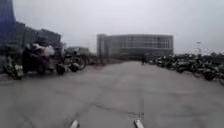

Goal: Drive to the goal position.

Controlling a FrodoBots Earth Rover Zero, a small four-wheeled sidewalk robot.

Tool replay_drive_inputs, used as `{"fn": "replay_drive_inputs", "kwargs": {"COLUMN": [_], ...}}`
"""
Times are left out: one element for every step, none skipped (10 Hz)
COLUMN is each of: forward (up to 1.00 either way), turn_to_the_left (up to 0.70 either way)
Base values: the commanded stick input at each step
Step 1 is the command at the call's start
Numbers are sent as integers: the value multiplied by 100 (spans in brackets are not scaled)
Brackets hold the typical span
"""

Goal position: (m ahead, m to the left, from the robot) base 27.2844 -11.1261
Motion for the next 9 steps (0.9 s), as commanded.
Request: {"fn": "replay_drive_inputs", "kwargs": {"forward": [100,100,100,100,100,100,100,100,100], "turn_to_the_left": [-39,-39,-39,-39,-39,-39,-39,-39,-39]}}
